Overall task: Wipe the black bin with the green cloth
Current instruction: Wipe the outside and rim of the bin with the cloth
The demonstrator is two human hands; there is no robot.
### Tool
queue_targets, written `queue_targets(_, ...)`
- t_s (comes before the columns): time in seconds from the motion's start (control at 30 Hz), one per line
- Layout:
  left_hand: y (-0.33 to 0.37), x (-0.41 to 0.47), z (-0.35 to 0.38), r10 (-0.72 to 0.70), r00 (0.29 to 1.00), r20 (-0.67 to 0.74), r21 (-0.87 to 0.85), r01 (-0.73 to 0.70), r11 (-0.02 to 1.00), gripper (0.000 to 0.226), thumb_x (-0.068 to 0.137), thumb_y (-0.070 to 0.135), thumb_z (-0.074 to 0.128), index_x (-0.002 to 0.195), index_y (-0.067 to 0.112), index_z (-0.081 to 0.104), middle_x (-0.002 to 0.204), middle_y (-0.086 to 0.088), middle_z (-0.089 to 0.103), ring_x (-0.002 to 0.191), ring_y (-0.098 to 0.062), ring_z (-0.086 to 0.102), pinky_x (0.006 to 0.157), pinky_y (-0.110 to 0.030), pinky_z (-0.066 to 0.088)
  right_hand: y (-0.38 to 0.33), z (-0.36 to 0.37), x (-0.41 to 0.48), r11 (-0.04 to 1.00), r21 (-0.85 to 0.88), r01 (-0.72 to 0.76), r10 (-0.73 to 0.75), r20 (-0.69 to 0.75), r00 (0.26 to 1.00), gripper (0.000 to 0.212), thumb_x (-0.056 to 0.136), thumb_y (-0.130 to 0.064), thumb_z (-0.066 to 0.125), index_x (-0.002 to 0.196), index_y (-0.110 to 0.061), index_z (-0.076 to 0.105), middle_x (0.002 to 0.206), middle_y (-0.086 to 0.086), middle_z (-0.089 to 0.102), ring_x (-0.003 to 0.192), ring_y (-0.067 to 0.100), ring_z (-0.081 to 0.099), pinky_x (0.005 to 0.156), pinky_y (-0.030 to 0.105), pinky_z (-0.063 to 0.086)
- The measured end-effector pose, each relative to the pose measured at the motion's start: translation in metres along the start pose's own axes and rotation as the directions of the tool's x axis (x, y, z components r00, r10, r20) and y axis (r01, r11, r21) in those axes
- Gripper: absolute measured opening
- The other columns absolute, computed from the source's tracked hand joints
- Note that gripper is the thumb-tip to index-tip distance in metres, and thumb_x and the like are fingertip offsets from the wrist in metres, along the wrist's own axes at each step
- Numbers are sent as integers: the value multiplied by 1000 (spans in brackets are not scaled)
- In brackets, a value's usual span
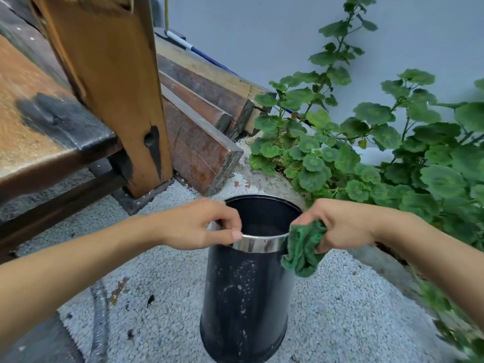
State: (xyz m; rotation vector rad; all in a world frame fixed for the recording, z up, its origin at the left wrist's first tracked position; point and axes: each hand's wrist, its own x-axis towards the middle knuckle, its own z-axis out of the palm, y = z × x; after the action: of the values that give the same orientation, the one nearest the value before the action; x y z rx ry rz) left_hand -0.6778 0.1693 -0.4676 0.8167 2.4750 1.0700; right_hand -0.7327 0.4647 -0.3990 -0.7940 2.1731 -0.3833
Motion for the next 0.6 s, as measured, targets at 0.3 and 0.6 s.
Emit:
queue_targets(0.3,10,74,2,-34,999,-36,-84,31,996,23,104,31,60,88,20,72,82,-6,69,78,-24,64,80,-43,54,73,33,-25,927,350,139,151,-684,713,27,87,-13,81,107,-32,77,111,-14,77,106,5,70,102,35,54)
queue_targets(0.6,-24,109,-5,-162,979,-128,-310,115,944,36,89,50,69,87,14,75,74,20,68,72,1,62,84,-29,44,55,54,13,806,254,535,158,-963,219,39,82,-3,83,115,-20,72,104,-14,78,101,6,73,86,22,59)
